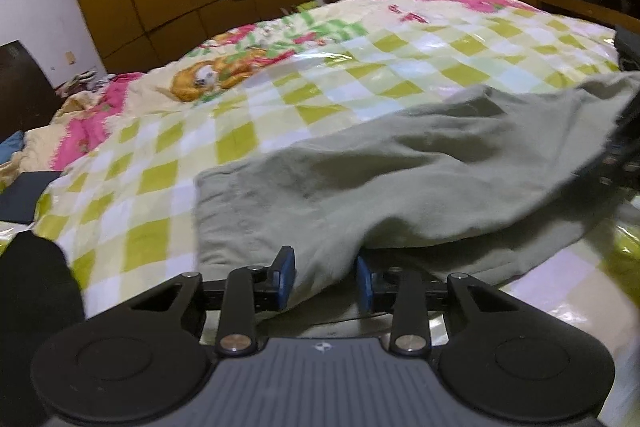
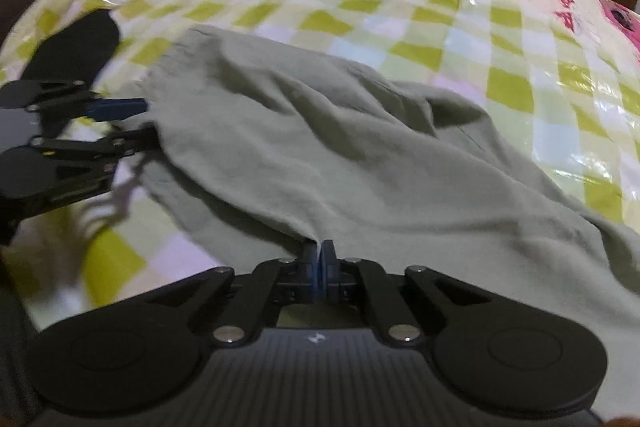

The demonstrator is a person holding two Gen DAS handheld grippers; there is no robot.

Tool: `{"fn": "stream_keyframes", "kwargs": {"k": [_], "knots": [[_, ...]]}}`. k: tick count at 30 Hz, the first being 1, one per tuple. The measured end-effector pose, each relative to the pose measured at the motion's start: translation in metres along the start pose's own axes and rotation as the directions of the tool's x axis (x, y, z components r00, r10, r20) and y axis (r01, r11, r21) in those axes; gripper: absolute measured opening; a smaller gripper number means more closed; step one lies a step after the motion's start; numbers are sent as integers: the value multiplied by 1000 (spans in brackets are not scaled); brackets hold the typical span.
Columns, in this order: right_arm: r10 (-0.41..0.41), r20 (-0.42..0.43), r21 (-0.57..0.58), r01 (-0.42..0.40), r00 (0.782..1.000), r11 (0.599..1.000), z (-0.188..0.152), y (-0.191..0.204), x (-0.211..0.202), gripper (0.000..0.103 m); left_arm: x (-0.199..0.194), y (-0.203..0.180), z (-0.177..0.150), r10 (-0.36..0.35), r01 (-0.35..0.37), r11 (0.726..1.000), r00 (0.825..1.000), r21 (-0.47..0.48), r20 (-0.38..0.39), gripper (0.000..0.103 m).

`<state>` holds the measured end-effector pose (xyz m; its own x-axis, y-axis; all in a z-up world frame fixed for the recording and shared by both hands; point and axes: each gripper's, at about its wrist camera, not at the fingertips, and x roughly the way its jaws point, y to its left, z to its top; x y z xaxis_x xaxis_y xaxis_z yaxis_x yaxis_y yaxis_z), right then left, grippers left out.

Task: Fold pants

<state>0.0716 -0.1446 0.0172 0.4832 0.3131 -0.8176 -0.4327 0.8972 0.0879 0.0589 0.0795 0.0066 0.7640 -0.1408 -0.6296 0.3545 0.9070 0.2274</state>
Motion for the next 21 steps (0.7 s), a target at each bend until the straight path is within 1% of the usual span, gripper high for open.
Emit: {"fn": "stream_keyframes", "kwargs": {"k": [2,3,4,5,6,8,9,11,13,14,15,16,17,19,21], "knots": [[8,-5,-30,-8,1000,1000,-5,10,-3,3,-1,6,-3,14,-14,1000,1000,4,-13,47],[11,-26,-38,-12,1000,999,-8,12,2,5,1,7,-6,25,-25,1000,999,12,-27,47],[15,-50,-27,-16,999,1000,-10,10,9,9,3,8,-8,32,-31,999,999,19,-42,47],[22,-52,-2,-23,998,1000,-10,7,11,9,3,8,-11,36,-34,999,998,27,-53,47],[41,-37,35,-39,998,999,-8,2,9,9,2,8,-14,40,-39,999,997,34,-59,47],[97,22,104,-99,995,990,1,-10,-7,9,-8,7,-17,44,-41,998,997,38,-57,47],[110,53,125,-116,993,985,6,-16,-15,11,-13,7,-17,41,-39,999,998,35,-54,48],[109,117,152,-126,987,980,18,-32,-28,19,-23,7,-13,32,-30,999,999,27,-42,48],[68,166,185,-98,984,978,30,-52,-30,34,-29,3,-5,30,-30,999,999,41,-14,48],[57,167,201,-91,984,975,36,-61,-29,35,-31,1,0,33,-32,998,999,49,-4,49],[76,163,207,-109,984,972,41,-66,-27,35,-33,0,4,35,-35,998,999,49,5,49],[113,158,206,-144,981,968,43,-68,-27,35,-34,0,9,27,-28,999,1000,42,16,49],[122,166,193,-154,978,969,43,-66,-30,34,-34,-1,15,4,-5,999,1000,32,29,50],[103,169,167,-131,980,977,45,-66,-28,33,-30,-5,22,-40,39,999,998,23,47,52],[69,171,186,-101,983,977,49,-76,-16,33,-17,-16,30,-80,78,997,995,27,56,52]]}}
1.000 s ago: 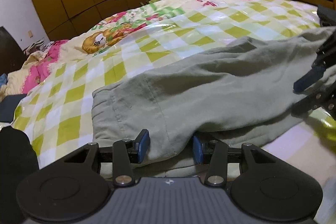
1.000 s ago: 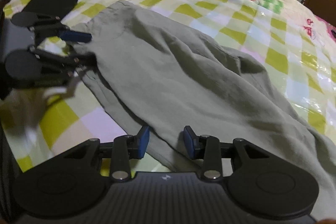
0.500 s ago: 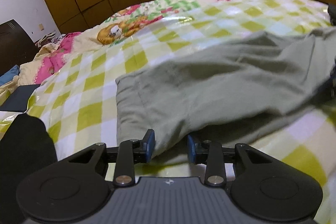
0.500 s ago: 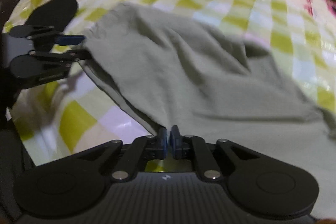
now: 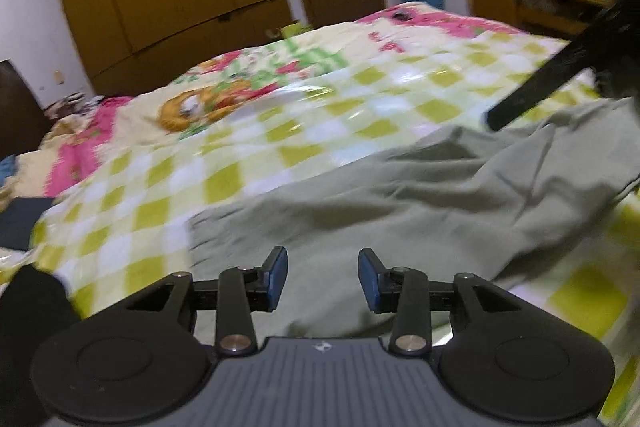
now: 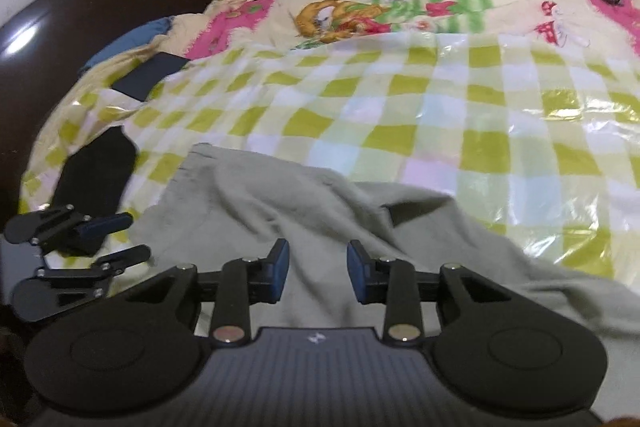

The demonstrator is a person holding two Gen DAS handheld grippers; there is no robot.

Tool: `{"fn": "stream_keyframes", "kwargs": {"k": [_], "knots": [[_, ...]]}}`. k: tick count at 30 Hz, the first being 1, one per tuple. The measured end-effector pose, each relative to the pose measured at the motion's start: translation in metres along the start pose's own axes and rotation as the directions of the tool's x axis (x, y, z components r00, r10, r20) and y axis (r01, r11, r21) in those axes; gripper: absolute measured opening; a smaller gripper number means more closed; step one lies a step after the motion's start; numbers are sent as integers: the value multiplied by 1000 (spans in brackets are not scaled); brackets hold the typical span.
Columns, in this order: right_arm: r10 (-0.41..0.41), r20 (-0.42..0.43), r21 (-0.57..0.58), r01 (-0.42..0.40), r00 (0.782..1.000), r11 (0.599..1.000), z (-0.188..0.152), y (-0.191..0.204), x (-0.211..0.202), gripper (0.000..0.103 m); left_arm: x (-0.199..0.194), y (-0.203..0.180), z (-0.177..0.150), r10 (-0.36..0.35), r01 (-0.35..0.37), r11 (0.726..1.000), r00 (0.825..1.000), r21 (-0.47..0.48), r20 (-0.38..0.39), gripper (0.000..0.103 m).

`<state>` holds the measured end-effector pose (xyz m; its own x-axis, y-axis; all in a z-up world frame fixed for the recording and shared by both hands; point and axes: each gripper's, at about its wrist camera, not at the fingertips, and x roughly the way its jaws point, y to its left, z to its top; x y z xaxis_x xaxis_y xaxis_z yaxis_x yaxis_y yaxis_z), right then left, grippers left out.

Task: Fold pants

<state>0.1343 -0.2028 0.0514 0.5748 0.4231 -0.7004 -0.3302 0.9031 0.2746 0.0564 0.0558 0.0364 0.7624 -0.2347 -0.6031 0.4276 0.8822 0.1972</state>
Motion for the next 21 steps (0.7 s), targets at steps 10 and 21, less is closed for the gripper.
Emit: {"fn": "stream_keyframes", "kwargs": {"k": [10,21], "knots": [[143,-105,119,-130,984,984,20,-55,83,11,63,-61,12,-171,172,984,985,52,-23,53],[141,-1,460,-125,990,879,62,-135,105,14,81,-59,9,-155,158,986,987,48,-52,59]]}}
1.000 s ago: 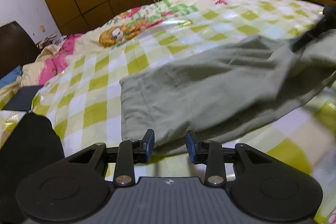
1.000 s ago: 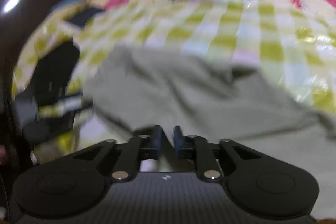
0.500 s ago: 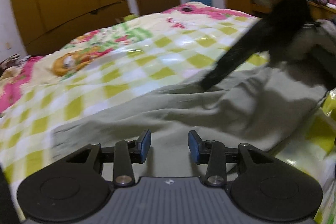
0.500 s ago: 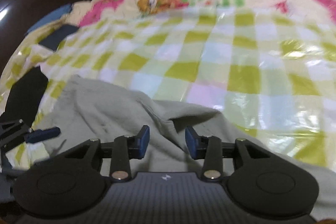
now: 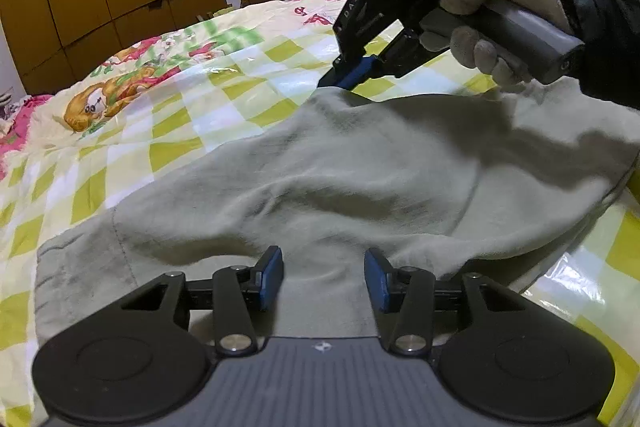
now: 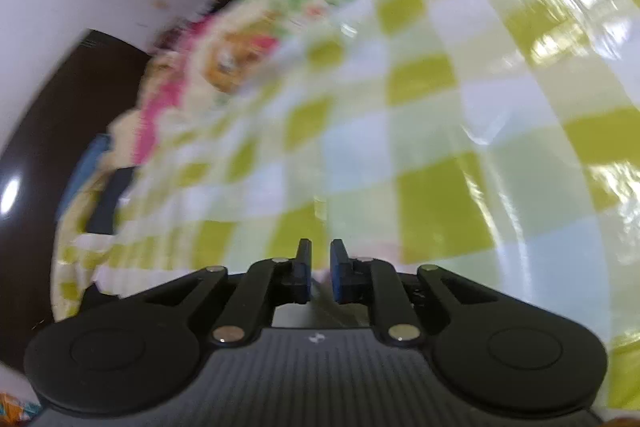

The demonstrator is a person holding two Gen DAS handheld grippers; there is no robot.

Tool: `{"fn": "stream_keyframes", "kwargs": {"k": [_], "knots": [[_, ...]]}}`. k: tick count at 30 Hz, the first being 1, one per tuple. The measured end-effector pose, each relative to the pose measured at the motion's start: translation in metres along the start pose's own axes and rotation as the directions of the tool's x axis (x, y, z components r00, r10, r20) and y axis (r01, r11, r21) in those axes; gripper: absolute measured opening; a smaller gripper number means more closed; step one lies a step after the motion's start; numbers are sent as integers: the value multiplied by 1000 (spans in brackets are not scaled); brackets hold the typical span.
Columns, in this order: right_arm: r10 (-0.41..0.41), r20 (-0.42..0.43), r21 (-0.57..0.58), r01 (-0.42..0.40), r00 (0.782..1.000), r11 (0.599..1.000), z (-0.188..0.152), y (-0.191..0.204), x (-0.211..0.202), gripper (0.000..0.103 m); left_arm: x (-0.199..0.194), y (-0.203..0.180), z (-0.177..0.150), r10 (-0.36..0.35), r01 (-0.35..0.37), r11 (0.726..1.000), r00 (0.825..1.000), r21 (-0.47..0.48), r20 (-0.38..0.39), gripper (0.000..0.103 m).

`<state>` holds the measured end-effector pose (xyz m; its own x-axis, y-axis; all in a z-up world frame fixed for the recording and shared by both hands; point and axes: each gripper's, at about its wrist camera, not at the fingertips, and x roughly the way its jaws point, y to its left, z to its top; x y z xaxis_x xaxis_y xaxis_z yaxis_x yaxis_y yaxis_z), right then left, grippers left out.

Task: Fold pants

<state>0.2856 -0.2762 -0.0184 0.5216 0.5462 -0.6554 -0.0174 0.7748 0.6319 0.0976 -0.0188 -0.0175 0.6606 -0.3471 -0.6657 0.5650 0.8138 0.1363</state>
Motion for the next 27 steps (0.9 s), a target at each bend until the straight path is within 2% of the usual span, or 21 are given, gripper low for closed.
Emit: {"fn": "stream_keyframes", "kwargs": {"k": [3,6,9,13,15,17,19,21,24,27], "knots": [[-30,76,-79,36,997,996,-17,8,-28,15,-4,2,-2,2,-1,1000,1000,23,-9,59],[-82,123,-142,99,989,985,-38,11,-59,31,-13,5,-4,9,-8,999,1000,52,-19,59],[-113,146,-191,140,983,972,-67,15,-86,31,-25,6,-1,0,0,999,1000,49,-8,59],[-119,104,-204,138,987,969,-115,19,-110,31,-32,-4,10,-22,20,998,999,62,30,59],[-141,78,-248,157,987,956,-139,23,-115,31,-29,-13,14,-44,41,996,999,85,30,60],[-193,42,-307,197,980,931,-157,24,-113,34,-21,-24,14,-70,75,987,997,143,-35,60],[-263,27,-277,260,965,925,-165,11,-114,35,-19,-36,5,-78,101,965,992,240,-103,60],[-243,43,-182,246,969,952,-167,-10,-130,35,-25,-44,0,-61,95,949,991,301,-120,60],[-215,111,-60,223,970,973,-169,-30,-164,35,-30,-46,6,-50,89,953,989,290,-139,60],[-244,184,2,248,952,969,-179,-46,-198,40,-32,-54,18,-47,77,961,992,267,-115,60]]}}
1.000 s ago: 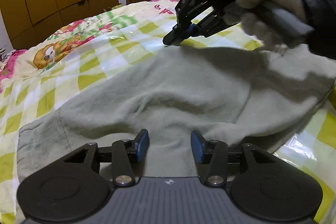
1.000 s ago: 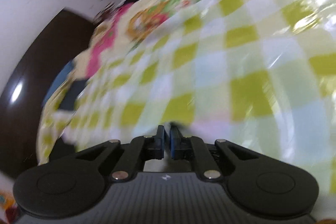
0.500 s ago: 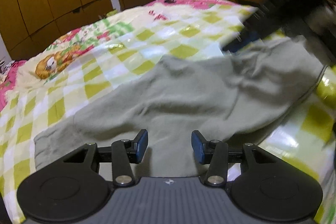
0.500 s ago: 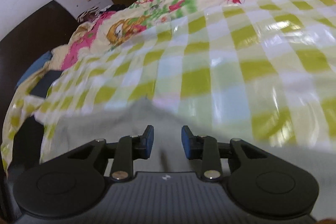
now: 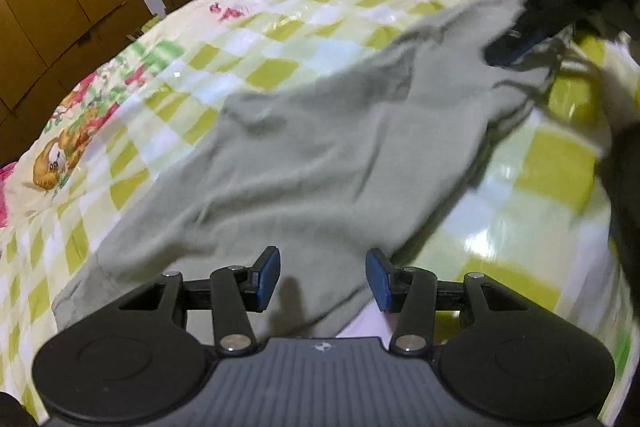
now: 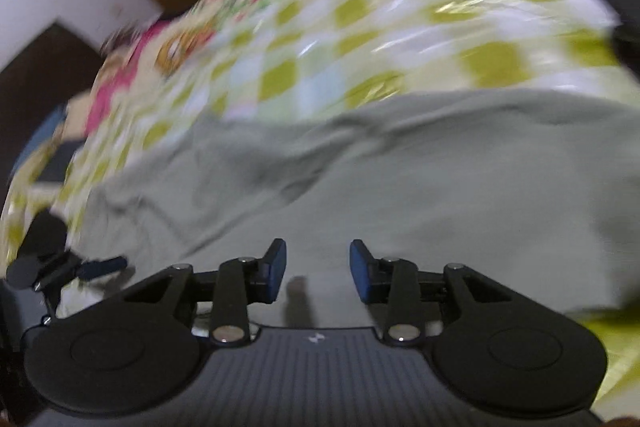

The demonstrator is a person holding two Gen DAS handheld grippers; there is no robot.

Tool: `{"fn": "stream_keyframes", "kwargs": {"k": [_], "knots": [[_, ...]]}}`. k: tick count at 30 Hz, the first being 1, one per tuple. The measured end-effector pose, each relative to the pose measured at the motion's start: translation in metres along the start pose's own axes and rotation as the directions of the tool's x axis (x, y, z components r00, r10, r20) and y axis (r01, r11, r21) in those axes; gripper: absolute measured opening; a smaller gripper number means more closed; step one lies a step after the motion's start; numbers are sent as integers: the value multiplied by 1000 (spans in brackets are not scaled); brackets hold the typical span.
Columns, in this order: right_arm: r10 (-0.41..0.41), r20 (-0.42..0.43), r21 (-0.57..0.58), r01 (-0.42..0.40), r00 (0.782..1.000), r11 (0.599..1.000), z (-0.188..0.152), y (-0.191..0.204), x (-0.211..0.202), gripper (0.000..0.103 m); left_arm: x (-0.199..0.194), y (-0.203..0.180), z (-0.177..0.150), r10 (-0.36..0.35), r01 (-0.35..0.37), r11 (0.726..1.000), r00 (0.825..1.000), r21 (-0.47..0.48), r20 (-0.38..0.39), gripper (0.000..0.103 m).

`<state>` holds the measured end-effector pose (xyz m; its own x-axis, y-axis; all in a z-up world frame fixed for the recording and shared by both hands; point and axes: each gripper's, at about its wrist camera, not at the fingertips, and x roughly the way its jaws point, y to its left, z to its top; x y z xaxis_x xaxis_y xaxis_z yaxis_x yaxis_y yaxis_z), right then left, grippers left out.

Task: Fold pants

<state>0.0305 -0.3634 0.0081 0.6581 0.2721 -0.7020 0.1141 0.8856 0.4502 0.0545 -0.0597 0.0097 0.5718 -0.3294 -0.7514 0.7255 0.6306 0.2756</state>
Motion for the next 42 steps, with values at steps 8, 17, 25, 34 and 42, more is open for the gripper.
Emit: {"fn": "stream_keyframes", "kwargs": {"k": [8,17,25,34,42], "knots": [[-64,145,329,13,987,944,-41,-87,-77,41,14,-47,47,-75,74,995,997,60,28,61],[-28,434,560,-245,901,791,-57,-126,-98,71,11,-83,76,-106,103,985,994,137,18,61],[-123,495,741,-344,860,576,-50,-167,-65,59,12,-95,83,-108,104,986,994,131,20,62],[-171,592,686,-382,788,619,-24,-192,-98,5,25,-95,86,-124,120,989,991,91,45,62],[-225,450,753,-232,864,615,-29,-213,-83,9,55,-96,84,-155,155,986,988,56,-1,67]]}}
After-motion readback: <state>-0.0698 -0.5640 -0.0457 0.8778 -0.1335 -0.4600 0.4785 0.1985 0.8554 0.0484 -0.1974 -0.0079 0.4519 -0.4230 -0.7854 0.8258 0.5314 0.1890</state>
